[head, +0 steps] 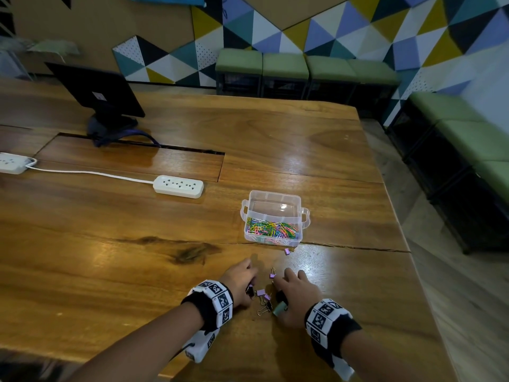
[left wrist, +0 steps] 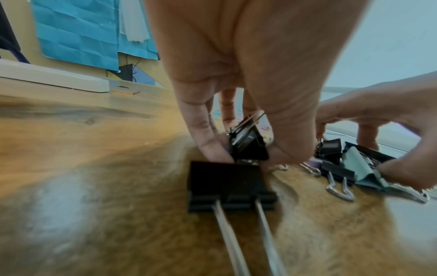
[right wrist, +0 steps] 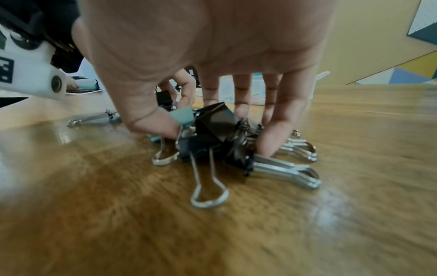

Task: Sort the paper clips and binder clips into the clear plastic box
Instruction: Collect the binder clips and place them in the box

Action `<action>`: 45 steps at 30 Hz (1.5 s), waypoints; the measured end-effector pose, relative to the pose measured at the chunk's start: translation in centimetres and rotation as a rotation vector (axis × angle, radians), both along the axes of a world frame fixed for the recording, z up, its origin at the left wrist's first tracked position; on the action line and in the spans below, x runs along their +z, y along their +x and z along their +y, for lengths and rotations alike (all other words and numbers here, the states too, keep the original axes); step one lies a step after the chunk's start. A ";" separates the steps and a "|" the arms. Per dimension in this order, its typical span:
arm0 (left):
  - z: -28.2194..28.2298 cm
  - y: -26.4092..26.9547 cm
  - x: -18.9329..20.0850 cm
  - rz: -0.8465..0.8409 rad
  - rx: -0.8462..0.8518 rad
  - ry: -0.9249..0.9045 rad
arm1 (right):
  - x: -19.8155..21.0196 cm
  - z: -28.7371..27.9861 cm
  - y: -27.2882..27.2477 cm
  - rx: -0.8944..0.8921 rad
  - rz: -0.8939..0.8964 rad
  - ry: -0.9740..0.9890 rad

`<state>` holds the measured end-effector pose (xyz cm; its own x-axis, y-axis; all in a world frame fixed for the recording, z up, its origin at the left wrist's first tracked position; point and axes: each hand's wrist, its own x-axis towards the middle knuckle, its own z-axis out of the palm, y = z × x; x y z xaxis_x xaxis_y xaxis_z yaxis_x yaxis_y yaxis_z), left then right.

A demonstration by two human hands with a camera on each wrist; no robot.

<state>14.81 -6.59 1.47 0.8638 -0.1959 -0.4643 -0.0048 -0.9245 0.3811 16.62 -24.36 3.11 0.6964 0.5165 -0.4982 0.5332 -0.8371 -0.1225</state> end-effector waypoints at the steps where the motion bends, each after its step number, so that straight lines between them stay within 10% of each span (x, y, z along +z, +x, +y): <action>1: 0.1 0.2 0.1 0.002 0.000 -0.003 | 0.0 0.0 0.1 -0.006 -0.006 0.008; 30: 1.6 15.8 3.6 -0.135 0.680 -0.468 | -0.4 -1.0 3.8 -0.214 0.182 0.219; 39: 1.0 14.3 2.6 -0.107 0.180 -0.110 | -0.4 -1.0 4.4 -0.247 0.240 0.263; 45: 1.4 12.6 2.1 -0.152 0.147 -0.101 | 0.7 -1.3 5.3 -0.308 0.233 0.365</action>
